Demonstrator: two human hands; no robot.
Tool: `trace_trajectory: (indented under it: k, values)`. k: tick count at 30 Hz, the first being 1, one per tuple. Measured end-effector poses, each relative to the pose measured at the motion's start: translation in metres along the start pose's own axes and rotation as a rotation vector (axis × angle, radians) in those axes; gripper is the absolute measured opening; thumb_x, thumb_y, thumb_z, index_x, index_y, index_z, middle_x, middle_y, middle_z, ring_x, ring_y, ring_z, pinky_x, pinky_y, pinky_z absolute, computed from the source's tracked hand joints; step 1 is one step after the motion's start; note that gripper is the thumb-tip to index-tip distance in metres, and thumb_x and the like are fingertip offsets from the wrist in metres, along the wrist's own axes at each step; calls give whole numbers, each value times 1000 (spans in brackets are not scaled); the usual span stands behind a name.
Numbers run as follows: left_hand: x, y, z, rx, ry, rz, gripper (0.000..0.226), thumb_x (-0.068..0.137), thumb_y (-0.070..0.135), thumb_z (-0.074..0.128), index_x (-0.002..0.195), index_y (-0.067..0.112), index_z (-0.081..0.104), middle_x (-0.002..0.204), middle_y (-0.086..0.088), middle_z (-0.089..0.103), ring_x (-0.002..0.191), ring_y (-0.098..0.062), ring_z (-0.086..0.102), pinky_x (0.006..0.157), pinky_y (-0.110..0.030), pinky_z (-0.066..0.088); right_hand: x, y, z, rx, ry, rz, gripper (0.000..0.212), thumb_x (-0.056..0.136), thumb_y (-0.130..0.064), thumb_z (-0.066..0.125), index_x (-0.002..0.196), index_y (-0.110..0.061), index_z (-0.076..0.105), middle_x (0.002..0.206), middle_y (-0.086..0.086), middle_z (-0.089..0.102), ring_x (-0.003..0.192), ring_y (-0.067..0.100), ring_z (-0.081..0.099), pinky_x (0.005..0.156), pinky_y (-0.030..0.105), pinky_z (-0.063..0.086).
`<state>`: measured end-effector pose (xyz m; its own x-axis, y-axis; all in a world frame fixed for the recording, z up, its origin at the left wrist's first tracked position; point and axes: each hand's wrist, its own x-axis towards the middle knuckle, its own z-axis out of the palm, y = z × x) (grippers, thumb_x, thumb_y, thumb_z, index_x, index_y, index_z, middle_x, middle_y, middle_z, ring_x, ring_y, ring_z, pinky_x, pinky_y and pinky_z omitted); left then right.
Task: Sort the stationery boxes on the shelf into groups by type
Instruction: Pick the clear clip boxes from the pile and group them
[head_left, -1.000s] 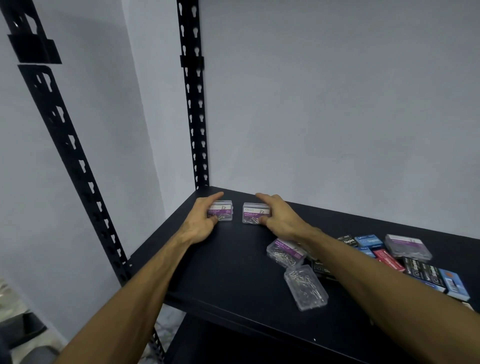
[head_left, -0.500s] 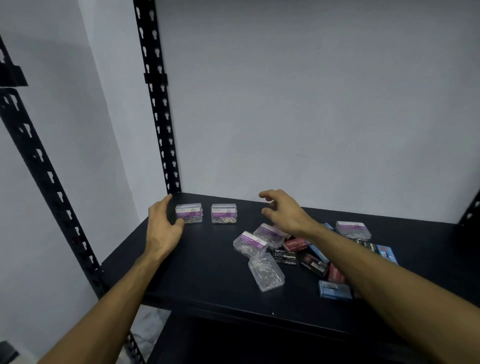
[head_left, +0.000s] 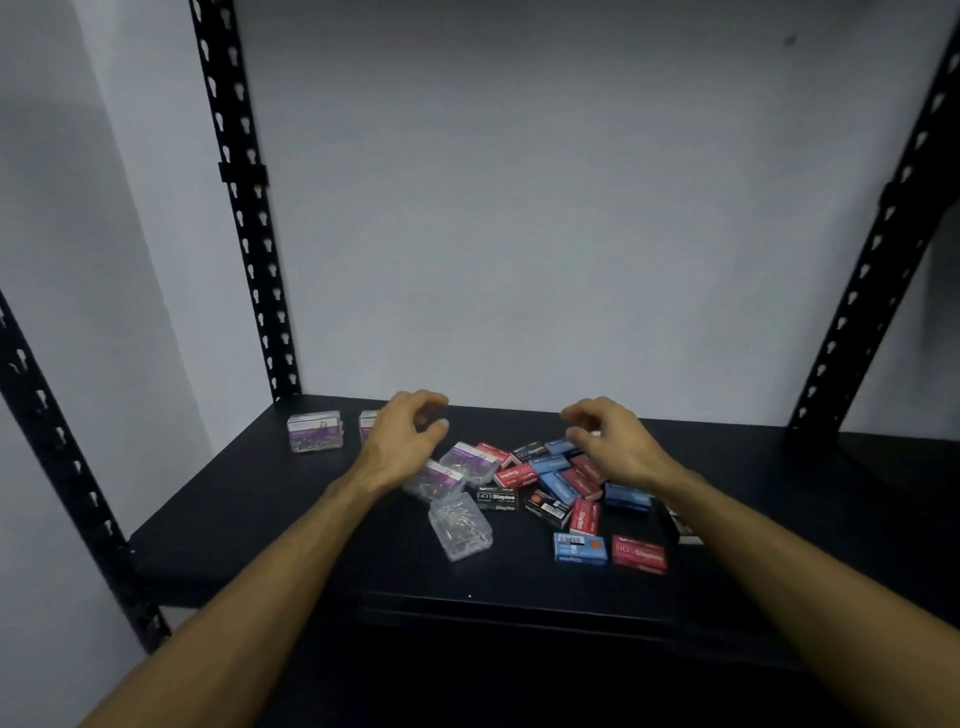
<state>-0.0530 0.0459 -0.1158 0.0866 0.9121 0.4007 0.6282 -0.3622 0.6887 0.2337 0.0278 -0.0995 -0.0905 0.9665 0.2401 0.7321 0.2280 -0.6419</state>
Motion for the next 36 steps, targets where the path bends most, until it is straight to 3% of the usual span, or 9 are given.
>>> trace_trajectory:
  k: [5,8,12,15,18,20,25,30,36]
  values:
    - [4,8,30,92,-217,-23,47,92,34,65,137,28,52,132,3,49,117,-13,53,100,-32,47,-11,28,-17,36,20,109,26,99,-25,59,124,-19,61,123,0,55,105,10,56,63,16,46]
    - [6,5,37,177,-336,-44,56,89,39,68,140,28,50,136,0,48,125,-19,50,106,-40,44,-10,43,-21,9,39,129,27,99,-26,58,124,-20,62,126,0,53,108,13,55,64,17,45]
    - [11,3,40,226,-425,-71,60,88,42,68,143,25,49,142,-3,45,128,-20,48,104,-38,44,-5,60,-24,-46,36,139,31,98,-24,60,128,-18,61,130,3,52,111,16,54,73,21,46]
    - [16,5,39,236,-478,-96,61,88,43,68,143,23,49,141,-4,49,120,-18,54,94,-32,47,3,70,-23,-74,25,145,36,97,-26,61,132,-18,60,134,4,51,112,14,51,74,20,44]
    - [22,6,39,206,-531,-131,60,86,42,71,139,19,52,118,-4,65,89,-12,65,75,-28,55,11,81,-19,-106,4,155,43,97,-30,60,138,-18,55,141,6,47,120,16,49,87,25,44]
    - [25,6,40,181,-531,-134,61,84,40,74,137,16,54,105,-3,66,84,-18,69,72,-32,59,15,87,-17,-109,-30,166,46,98,-30,59,142,-19,51,145,6,44,120,14,48,86,25,44]
    - [29,8,45,175,-483,-15,72,74,40,82,134,9,58,121,2,61,98,-9,61,88,-27,51,27,96,-16,-78,-104,190,53,98,-32,57,148,-20,43,148,8,45,113,15,55,92,34,50]
    - [27,5,56,176,-376,2,49,67,49,84,106,27,65,107,10,44,92,-6,52,71,-17,44,34,100,-16,-84,-120,215,58,95,-31,60,148,-13,43,143,12,47,103,17,59,74,25,47]
    - [27,3,58,143,-361,2,46,67,50,85,103,31,62,105,11,52,92,-6,56,77,-24,49,33,100,-20,-25,-111,224,44,89,-30,71,127,-13,58,112,3,66,87,9,66,64,22,47]
